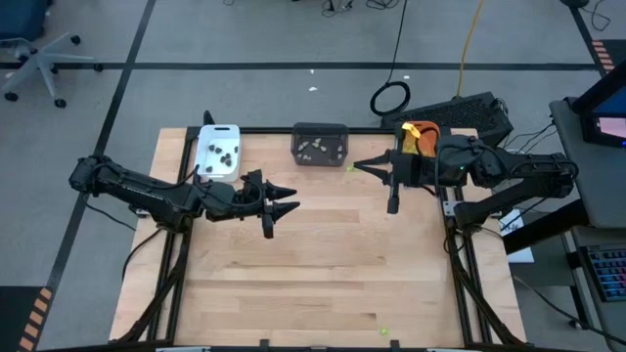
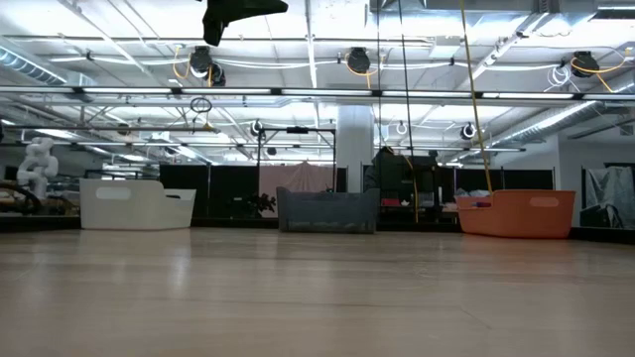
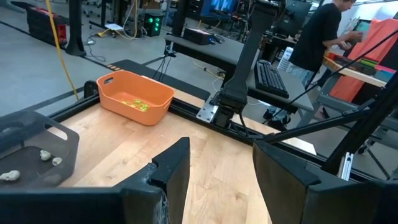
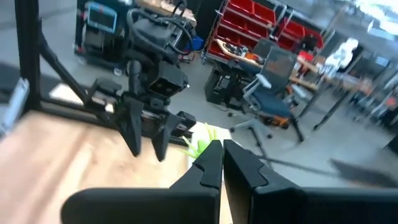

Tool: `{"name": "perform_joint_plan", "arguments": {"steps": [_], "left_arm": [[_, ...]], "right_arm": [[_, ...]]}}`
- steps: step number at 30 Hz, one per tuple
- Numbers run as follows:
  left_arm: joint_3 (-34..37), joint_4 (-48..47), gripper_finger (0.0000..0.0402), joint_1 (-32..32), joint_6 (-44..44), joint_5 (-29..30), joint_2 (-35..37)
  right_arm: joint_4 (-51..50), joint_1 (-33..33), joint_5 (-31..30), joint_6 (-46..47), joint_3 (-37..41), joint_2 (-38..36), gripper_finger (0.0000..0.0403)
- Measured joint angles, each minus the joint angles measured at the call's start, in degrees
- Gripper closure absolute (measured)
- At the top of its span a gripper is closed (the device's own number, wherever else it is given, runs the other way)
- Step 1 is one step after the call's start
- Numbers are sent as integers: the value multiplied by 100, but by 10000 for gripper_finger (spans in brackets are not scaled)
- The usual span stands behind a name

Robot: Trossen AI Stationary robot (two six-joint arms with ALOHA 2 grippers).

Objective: Sort Halloween decoration
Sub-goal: Put the green toy spider into the orange bin

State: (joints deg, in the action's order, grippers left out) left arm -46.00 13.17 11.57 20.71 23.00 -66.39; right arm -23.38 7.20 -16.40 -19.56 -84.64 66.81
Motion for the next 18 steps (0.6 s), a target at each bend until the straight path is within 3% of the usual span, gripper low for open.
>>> {"name": "perform_joint_plan", "arguments": {"steps": [18], "left_arm": [[-2, -46, 229, 0, -9, 0, -2]], "right_arm": [[358, 0, 2, 3919, 0, 0, 403]]}}
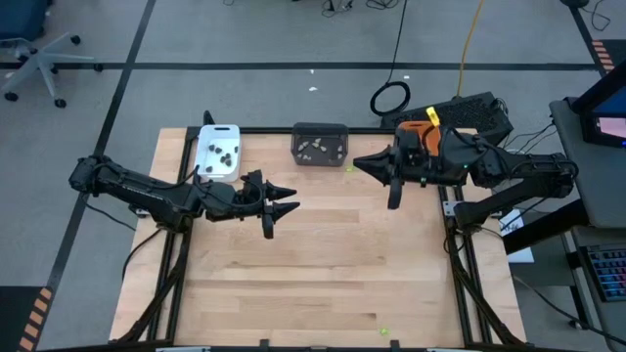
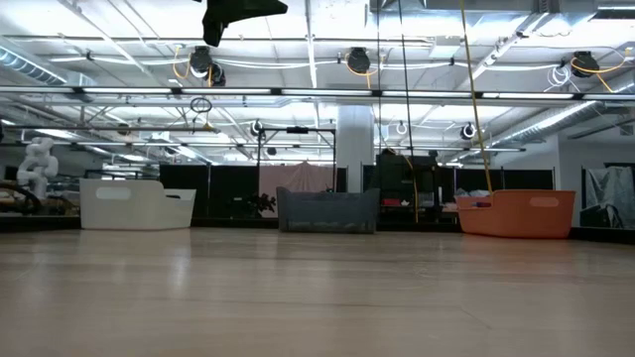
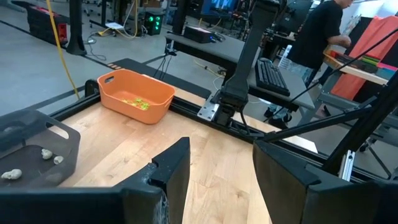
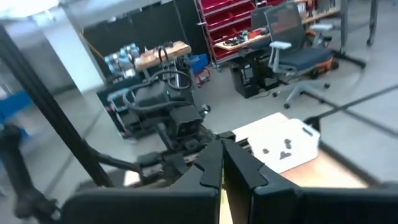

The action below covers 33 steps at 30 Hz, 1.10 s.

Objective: Sort Halloween decoration
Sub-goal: Put the green toy spider into the orange bin

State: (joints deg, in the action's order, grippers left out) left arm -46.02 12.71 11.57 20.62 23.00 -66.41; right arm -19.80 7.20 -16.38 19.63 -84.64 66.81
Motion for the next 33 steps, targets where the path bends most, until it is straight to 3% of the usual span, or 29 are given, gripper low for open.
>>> {"name": "perform_joint_plan", "arguments": {"steps": [10, 17, 23, 33], "left_arm": [[0, -20, 229, 2, -46, -193, 0], [0, -135, 229, 7, -48, -529, 0], [0, -125, 229, 7, -48, -856, 0], [0, -129, 229, 7, -39, -1209, 0]], "right_arm": [[7, 2, -24, 1389, -2, 21, 403], [133, 2, -37, 1420, -2, 182, 403], [112, 4, -46, 812, -4, 343, 403], [-1402, -673, -1513, 1109, -4, 21, 403]]}}
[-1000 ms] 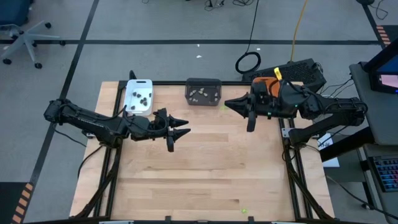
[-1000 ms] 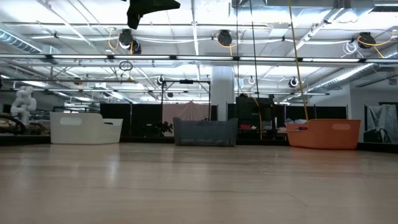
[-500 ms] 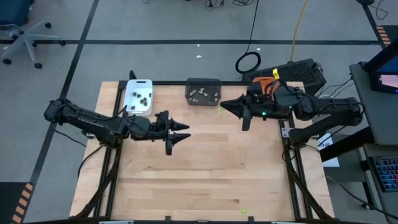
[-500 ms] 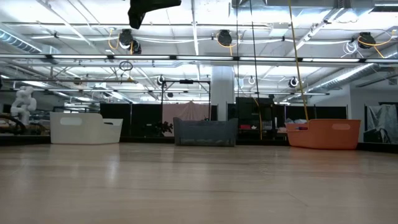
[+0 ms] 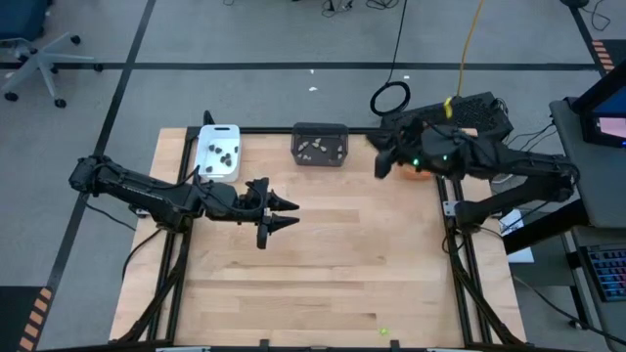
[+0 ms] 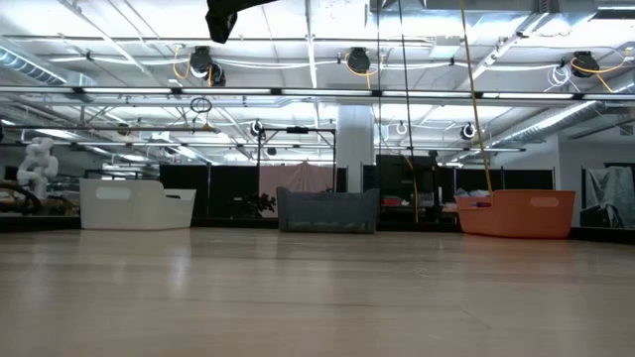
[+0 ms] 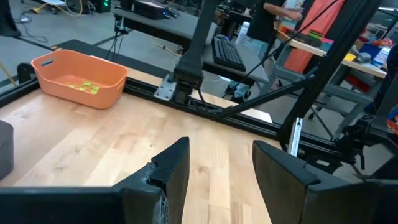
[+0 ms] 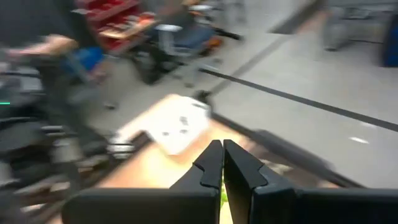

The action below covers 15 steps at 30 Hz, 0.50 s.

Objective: Sort Halloween decoration
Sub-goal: Put the green toy spider into the orange bin

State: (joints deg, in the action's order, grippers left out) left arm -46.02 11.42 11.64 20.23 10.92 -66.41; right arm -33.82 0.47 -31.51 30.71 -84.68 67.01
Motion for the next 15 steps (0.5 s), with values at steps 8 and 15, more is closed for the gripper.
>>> {"name": "perform_joint_plan", "arguments": {"steps": [8, 15], "left_arm": [[0, 2, 229, -6, -4, 304, 0], [0, 0, 229, -4, 27, 730, 0]], "right_arm": [[-1600, -1504, -181, -158, 0, -300, 403], [-2329, -2773, 185, -610, 441, -310, 403]]}}
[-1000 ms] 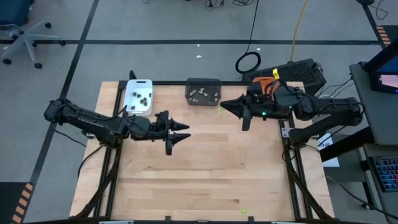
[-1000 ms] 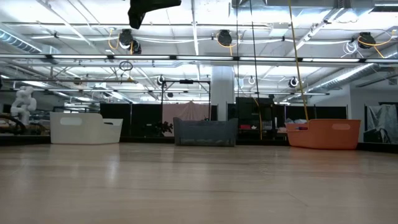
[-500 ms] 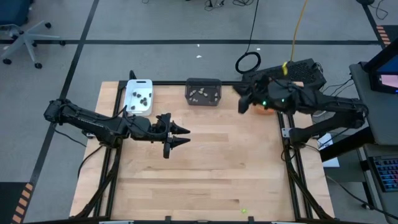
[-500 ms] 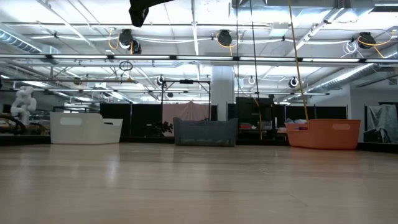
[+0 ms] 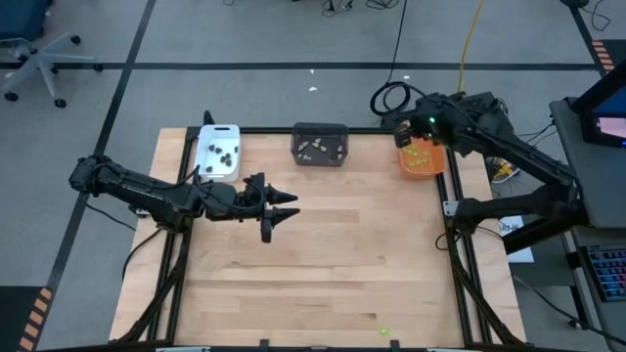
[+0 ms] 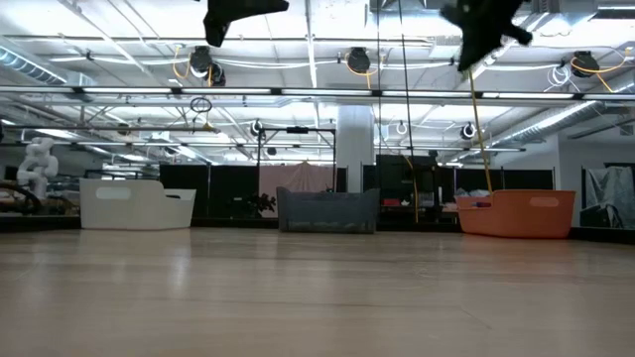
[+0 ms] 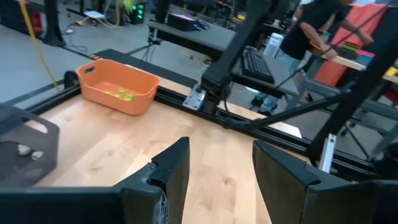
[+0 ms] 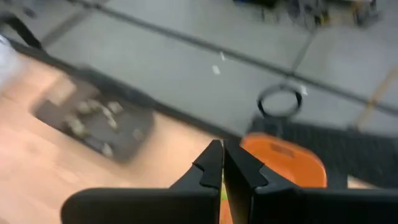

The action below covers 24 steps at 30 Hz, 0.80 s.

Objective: Sort Halloween decoration
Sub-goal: Put the green toy spider into the orange bin

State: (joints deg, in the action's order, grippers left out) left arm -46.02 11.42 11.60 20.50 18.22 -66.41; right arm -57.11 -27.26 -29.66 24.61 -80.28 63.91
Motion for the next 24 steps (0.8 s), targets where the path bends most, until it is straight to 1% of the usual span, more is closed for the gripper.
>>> {"name": "perform_joint_plan", "arguments": {"steps": [4, 7, 10, 15, 17, 20, 22, 24], "left_arm": [[0, 2, 229, 0, 9, 199, 0], [0, 4, 229, 0, 17, 279, 0], [0, 4, 229, 0, 19, 332, 0], [0, 4, 229, 0, 21, 334, 0], [0, 4, 229, 0, 22, 334, 0], [0, 7, 229, 0, 68, 332, 0], [0, 7, 229, 0, 182, 332, 0], [0, 5, 229, 0, 281, 330, 0]], "right_arm": [[-101, -591, 381, 292, 773, -140, 403], [-32, -945, 462, 552, 1460, -250, 403], [235, -1232, 621, 793, 2106, -334, 403], [910, -1474, 895, 758, 2985, -358, 403], [1050, -1501, 850, 875, 3199, -353, 403], [866, -1563, 726, 1760, 3303, -318, 397], [602, -1607, 748, 2055, 3303, -316, 383], [424, -1607, 777, 2098, 3303, -316, 362]]}}
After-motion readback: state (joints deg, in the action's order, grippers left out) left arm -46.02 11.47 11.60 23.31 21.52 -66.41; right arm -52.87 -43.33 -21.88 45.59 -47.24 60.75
